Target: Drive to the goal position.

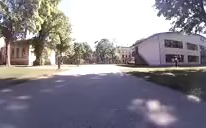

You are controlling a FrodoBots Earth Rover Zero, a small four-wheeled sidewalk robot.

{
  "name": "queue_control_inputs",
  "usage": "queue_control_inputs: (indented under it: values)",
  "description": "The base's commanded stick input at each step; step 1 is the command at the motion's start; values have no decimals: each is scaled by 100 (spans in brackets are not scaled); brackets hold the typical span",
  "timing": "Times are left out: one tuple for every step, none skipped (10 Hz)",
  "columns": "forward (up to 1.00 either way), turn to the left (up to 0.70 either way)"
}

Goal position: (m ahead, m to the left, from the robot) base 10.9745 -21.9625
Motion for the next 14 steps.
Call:
queue_control_inputs:
  values:
    - [45,0]
    - [45,0]
    - [45,0]
    - [45,0]
    - [45,0]
    - [45,0]
    - [45,0]
    - [45,0]
    - [45,0]
    - [45,0]
    - [45,0]
    - [45,0]
    - [45,0]
    - [45,0]
